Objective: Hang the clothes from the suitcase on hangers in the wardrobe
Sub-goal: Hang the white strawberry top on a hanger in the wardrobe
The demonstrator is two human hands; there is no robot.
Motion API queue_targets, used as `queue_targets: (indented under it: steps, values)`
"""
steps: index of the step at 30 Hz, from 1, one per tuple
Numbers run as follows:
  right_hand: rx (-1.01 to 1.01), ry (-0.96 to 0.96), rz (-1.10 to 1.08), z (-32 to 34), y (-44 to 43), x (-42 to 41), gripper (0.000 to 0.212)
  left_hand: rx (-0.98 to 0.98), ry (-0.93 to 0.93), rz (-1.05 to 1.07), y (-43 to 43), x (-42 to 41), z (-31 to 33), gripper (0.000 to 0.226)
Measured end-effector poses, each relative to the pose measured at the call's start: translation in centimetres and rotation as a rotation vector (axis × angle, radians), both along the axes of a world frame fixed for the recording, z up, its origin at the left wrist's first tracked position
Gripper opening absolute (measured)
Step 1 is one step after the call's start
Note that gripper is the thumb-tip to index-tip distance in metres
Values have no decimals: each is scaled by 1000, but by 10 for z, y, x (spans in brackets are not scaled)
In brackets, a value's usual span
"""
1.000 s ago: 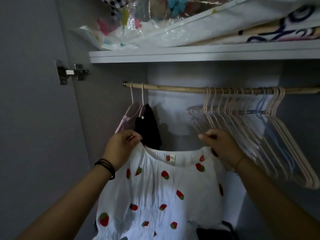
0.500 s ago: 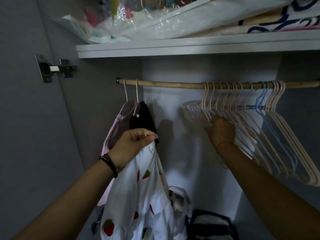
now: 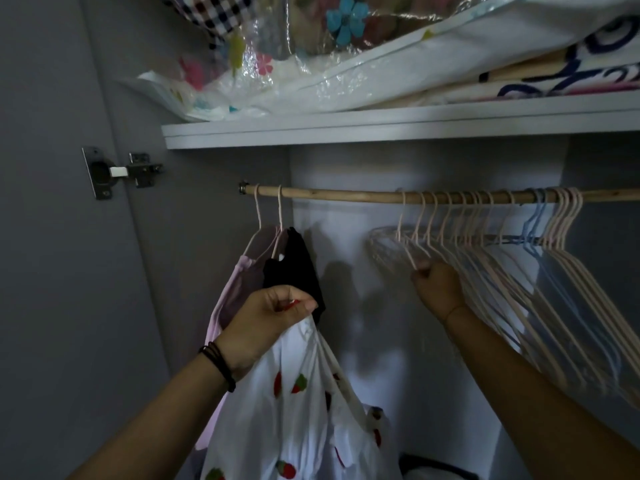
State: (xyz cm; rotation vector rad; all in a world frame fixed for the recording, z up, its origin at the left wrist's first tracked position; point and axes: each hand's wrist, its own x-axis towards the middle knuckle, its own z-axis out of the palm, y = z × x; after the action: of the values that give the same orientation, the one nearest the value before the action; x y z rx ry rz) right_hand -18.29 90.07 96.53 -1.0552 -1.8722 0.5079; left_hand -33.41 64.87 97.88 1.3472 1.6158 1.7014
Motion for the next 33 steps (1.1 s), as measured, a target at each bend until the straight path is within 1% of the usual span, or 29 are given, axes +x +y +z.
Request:
queue_targets:
  steps: [3, 5, 8, 10, 12, 14, 18, 20, 25, 27, 29, 31, 33]
  values:
    - [3, 153, 158, 1, -2, -6, 19, 3, -2, -22, 0, 0, -3, 10]
    - [34, 176, 219, 0, 2, -9, 25, 12, 2, -25, -2, 1, -3, 10]
    - [9, 232, 282, 0, -3, -9, 15, 18, 13, -42, -6, 2, -3, 9]
    - [-59, 366, 387, -2, -19, -7, 16, 18, 20, -52, -10, 2, -2, 6]
    - [-129, 494, 487, -11, -34, -5, 23, 17, 40, -56, -13, 0, -1, 6]
    - [-218, 539, 536, -22, -45, -6, 22, 4, 57, -64, -15, 0, -1, 7]
    - [-512, 564, 543, -20, -57, -13, 21, -23, 86, -75, -18, 2, -1, 6]
    - [-590, 557, 539, -20, -64, -12, 24, -32, 102, -83, -20, 2, -2, 6]
    - [-525, 624, 623, -40, -85, -2, 19, -53, 147, -122, -29, 3, -8, 5]
    - [-516, 602, 599, -41, -88, 0, 17, -73, 176, -134, -32, 5, -9, 8]
    - [-498, 573, 533, -40, -91, 2, 28, -91, 206, -138, -35, 7, -10, 7]
    - [-511, 602, 495, -43, -93, 6, 40, -104, 217, -135, -36, 7, -9, 6]
    - [-493, 611, 469, -47, -96, 12, 40, -109, 223, -134, -38, 7, -9, 11]
